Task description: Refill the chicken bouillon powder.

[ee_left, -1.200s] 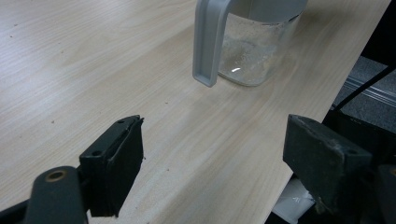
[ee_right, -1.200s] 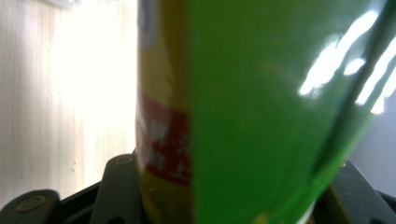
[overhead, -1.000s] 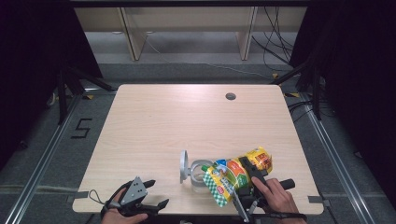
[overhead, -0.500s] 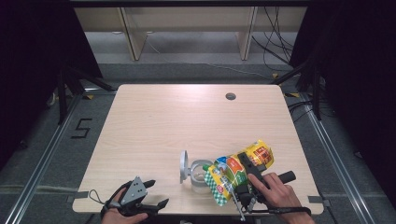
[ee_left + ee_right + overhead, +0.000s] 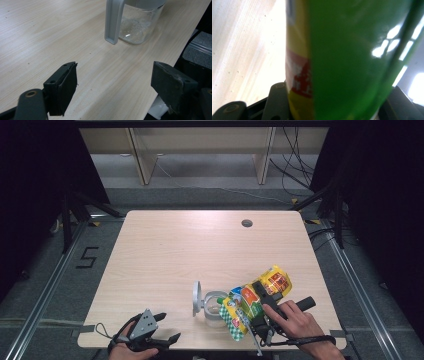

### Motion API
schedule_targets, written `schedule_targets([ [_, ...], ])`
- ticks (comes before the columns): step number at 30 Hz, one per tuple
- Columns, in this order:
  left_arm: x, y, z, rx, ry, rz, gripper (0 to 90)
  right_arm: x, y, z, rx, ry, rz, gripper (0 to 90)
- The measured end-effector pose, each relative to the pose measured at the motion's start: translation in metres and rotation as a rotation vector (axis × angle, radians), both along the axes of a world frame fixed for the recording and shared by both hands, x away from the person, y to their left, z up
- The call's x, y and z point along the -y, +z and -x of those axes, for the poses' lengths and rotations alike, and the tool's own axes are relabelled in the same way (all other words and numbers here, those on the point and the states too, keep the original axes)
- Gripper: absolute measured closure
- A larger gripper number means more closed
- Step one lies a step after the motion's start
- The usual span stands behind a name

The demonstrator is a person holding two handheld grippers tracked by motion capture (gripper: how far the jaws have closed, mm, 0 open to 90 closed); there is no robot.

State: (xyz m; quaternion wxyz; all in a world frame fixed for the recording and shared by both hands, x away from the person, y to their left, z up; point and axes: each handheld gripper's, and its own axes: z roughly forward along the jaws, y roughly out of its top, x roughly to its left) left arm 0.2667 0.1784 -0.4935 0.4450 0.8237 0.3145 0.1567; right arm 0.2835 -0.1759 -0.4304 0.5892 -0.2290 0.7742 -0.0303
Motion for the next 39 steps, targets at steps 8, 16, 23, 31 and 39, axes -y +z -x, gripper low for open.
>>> schedule_targets([
  [8,0.0,0.001,0.001,-0.014,-0.003,0.024,20.4,-0.004,0.009,-0.002,0.03,0.021,0.11,51.0],
  [16,0.001,0.002,0.002,-0.01,-0.012,0.032,20.1,-0.006,0.012,-0.003,0.044,0.044,0.16,51.8],
  [23,-0.001,0.003,0.0,0.009,-0.027,0.007,20.1,-0.007,0.015,-0.002,0.048,0.046,0.186,51.9],
  [31,0.0,0.002,0.0,0.009,-0.028,0.013,20.1,-0.008,0.018,-0.005,0.056,0.058,0.203,52.2],
  [39,0.0,0.002,0.0,0.01,-0.028,0.013,20.1,-0.008,0.021,-0.013,0.039,0.088,0.218,52.3],
])
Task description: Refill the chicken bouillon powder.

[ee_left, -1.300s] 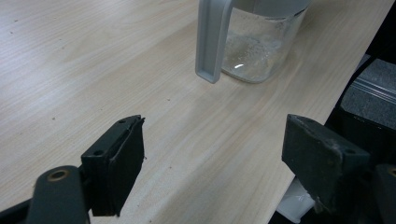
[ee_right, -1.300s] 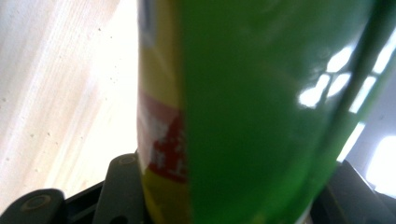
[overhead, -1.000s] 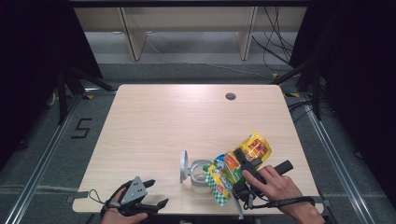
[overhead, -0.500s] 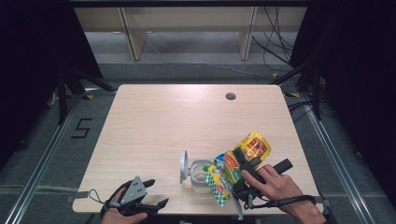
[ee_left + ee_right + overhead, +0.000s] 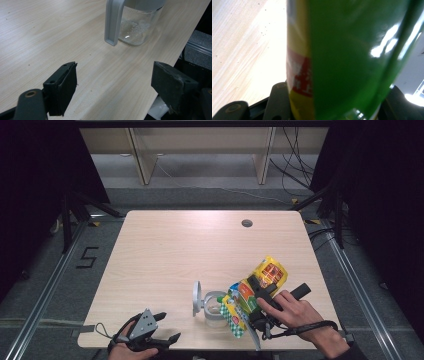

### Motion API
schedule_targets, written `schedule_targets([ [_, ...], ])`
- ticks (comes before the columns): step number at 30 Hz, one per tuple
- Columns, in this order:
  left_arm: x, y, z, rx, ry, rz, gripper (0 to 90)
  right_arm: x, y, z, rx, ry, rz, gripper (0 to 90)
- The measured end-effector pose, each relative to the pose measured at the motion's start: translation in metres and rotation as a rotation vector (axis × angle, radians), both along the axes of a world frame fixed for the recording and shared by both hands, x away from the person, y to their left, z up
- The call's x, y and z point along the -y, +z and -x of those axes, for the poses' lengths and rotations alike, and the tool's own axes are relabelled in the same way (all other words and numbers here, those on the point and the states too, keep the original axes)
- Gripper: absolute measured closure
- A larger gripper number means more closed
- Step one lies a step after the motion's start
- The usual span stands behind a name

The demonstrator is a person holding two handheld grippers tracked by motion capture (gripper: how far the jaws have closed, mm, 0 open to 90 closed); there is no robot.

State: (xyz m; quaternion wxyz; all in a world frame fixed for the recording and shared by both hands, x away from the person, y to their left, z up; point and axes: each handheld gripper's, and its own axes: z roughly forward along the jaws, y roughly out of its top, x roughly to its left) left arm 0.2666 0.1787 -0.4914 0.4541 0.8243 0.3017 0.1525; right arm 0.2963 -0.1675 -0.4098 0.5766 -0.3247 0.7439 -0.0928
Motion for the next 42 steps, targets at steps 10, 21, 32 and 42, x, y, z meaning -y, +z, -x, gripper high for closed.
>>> schedule_targets([
  [10,0.001,-0.001,0.001,-0.027,0.012,0.012,20.2,-0.002,0.005,-0.005,-0.013,0.029,0.032,52.4],
  [21,0.001,-0.001,0.001,-0.028,0.013,0.013,20.1,-0.006,0.009,-0.008,-0.028,0.047,0.051,52.5],
  [32,0.001,-0.001,0.001,-0.028,0.013,0.014,20.2,-0.01,0.016,-0.009,-0.019,0.08,0.13,53.1],
  [42,0.001,-0.002,0.001,-0.021,0.02,0.009,20.2,-0.008,0.017,-0.008,-0.017,0.057,0.125,53.2],
])
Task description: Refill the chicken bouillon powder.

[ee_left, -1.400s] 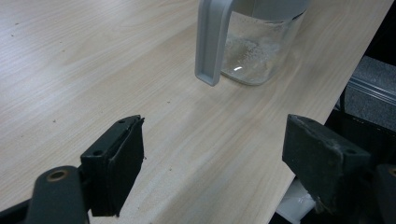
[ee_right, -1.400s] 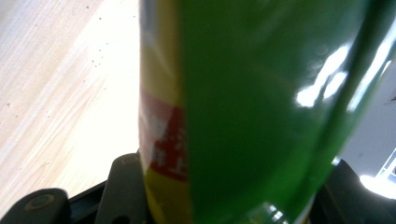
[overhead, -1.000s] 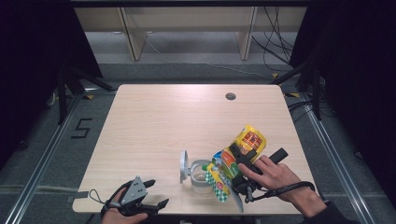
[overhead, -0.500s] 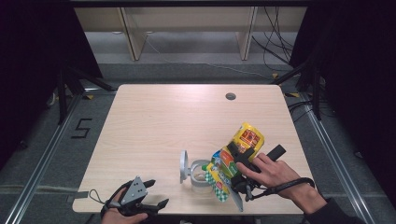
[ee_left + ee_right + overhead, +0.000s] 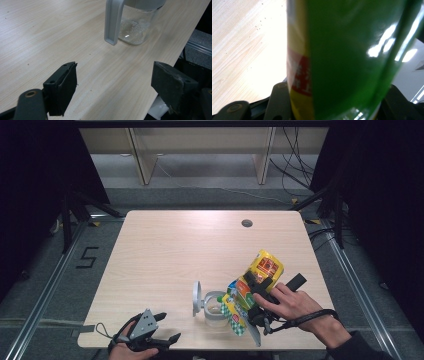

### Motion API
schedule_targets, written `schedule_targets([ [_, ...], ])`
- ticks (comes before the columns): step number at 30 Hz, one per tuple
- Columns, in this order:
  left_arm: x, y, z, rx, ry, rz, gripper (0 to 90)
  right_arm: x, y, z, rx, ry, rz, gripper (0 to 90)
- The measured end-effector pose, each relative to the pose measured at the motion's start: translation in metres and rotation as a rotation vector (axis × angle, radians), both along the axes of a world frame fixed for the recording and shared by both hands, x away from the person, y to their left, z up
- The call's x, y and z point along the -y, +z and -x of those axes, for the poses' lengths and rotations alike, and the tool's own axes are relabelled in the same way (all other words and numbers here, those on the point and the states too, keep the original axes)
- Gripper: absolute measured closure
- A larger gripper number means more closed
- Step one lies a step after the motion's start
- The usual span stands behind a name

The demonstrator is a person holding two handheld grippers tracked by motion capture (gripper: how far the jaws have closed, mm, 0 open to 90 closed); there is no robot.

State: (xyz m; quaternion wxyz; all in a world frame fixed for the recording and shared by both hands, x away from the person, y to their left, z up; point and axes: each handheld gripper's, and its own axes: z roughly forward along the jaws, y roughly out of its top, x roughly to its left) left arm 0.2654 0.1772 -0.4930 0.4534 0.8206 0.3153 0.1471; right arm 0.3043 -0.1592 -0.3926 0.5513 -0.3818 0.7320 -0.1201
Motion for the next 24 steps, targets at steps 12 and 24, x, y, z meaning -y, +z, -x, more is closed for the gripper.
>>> schedule_targets([
  [12,-0.0014,0.0004,-0.0013,-0.002,-0.009,-0.03,20.2,-0.001,0.001,-0.0011,0.015,0.027,0.042,53.2],
  [24,-0.0012,0.0002,-0.0009,0.0,-0.009,-0.028,20.2,-0.0007,0.0024,-0.0008,0.018,0.023,0.054,53.3],
])
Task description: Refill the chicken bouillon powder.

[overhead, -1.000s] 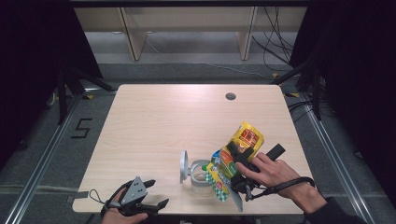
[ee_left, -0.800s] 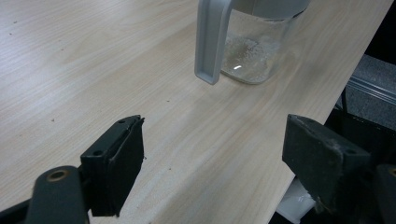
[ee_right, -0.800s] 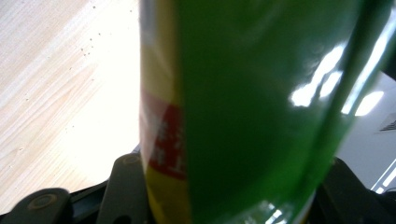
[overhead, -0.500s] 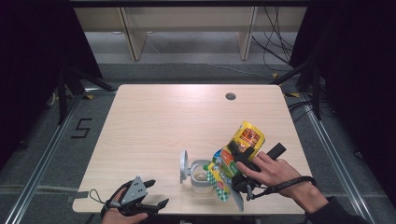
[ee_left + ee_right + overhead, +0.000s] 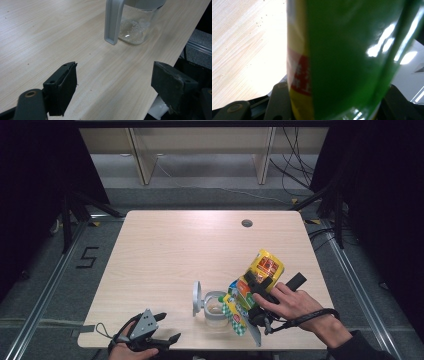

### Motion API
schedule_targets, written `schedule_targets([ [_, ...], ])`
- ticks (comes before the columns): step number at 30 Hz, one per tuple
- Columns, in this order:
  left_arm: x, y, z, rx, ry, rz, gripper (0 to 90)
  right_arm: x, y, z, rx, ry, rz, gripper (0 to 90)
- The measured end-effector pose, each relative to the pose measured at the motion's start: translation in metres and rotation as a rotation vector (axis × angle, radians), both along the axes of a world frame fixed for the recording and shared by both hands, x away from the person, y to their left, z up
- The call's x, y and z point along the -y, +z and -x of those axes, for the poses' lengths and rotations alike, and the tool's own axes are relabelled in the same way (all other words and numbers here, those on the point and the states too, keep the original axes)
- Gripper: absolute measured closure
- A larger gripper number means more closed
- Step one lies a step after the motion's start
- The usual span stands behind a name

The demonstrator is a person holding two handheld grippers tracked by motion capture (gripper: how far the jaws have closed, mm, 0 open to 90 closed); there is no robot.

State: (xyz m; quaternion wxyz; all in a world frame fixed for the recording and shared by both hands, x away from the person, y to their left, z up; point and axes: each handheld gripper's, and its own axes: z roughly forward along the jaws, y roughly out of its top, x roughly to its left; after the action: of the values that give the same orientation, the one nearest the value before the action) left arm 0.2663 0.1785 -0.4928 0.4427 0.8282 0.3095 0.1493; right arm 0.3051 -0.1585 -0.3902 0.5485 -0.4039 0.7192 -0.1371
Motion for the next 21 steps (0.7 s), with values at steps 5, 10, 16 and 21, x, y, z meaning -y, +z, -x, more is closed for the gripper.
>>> schedule_targets([
  [5,0.0003,-0.0003,0.0,0.005,-0.004,0.0,20.2,-0.0001,0.0003,0.0003,0.005,0.002,0.007,53.4],
  [10,0.0001,-0.0001,0.0,0.002,-0.001,0.0,20.2,-0.0006,0.0012,0.001,0.003,0.004,0.015,53.4],
  [16,0.0004,-0.0006,-0.0003,0.007,-0.006,0.003,20.2,-0.0006,0.0011,0.0021,0.003,0.008,0.013,53.4],
  [21,0.0006,-0.0006,-0.0001,0.008,-0.006,0.001,20.2,-0.0016,0.003,0.0021,0.008,0.008,0.027,53.4],
])
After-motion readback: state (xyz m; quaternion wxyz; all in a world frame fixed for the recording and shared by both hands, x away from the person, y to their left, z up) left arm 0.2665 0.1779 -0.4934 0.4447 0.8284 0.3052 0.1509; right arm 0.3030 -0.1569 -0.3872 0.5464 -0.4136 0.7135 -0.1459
